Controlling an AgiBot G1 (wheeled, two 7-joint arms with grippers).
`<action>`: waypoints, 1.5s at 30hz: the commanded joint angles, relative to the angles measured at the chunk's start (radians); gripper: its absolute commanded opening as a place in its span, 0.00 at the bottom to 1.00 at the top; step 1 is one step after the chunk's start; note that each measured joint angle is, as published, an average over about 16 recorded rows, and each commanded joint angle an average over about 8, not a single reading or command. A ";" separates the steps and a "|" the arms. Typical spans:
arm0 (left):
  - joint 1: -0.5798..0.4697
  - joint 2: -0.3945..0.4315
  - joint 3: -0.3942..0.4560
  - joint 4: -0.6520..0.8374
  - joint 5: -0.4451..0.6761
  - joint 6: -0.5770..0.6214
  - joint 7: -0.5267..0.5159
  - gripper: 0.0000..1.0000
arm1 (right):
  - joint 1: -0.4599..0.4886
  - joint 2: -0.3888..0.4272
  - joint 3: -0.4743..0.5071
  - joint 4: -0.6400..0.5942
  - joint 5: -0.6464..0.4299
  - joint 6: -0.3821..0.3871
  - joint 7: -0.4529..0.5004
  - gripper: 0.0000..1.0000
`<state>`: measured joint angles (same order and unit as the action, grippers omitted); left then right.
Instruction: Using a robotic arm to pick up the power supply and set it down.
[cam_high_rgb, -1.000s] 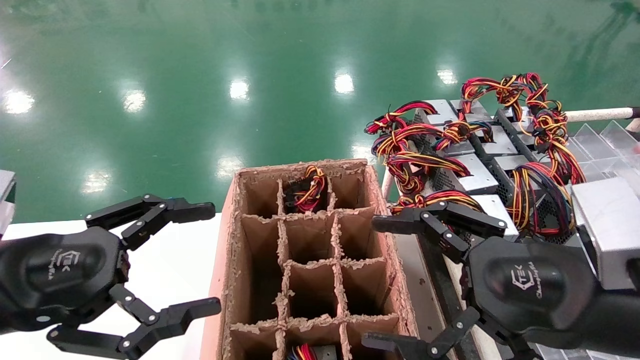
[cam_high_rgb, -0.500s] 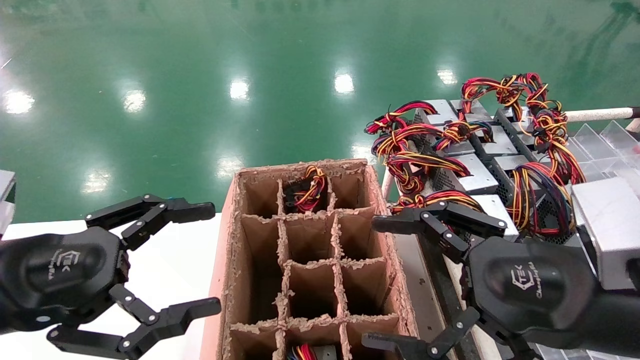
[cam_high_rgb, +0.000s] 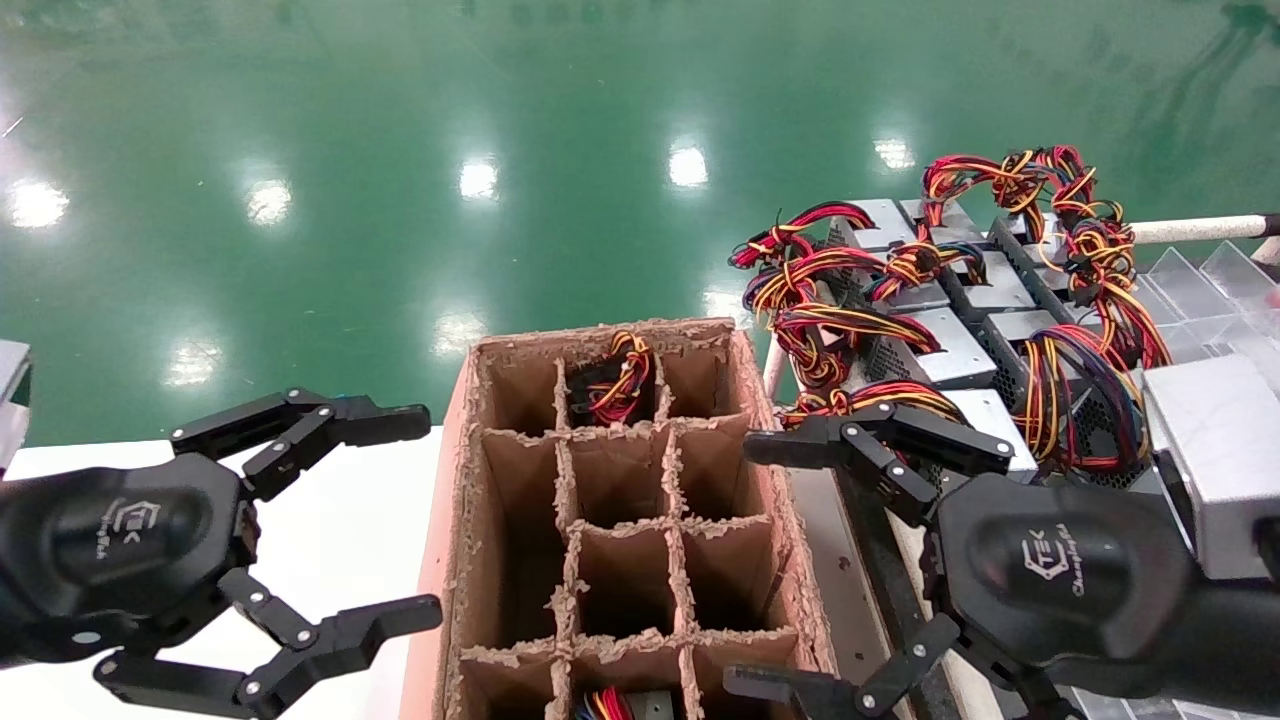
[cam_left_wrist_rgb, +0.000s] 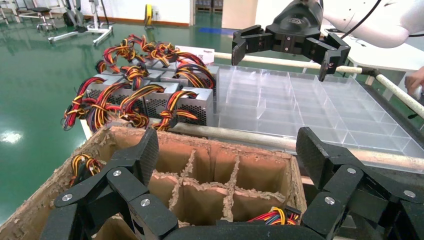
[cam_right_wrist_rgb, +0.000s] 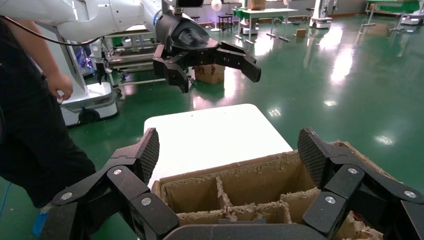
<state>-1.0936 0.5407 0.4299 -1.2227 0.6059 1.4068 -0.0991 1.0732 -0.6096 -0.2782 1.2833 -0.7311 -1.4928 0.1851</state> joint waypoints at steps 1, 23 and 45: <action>0.000 0.000 0.000 0.000 0.000 0.000 0.000 1.00 | 0.000 0.000 0.000 0.000 0.000 0.000 0.000 1.00; 0.000 0.000 0.000 0.000 0.000 0.000 0.000 1.00 | 0.000 0.000 0.000 0.000 0.000 0.000 0.000 1.00; 0.000 0.000 0.000 0.000 0.000 0.000 0.000 0.55 | 0.000 0.000 0.000 0.000 0.000 0.000 0.000 1.00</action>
<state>-1.0937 0.5407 0.4299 -1.2227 0.6059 1.4069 -0.0991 1.0732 -0.6099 -0.2784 1.2832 -0.7312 -1.4929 0.1853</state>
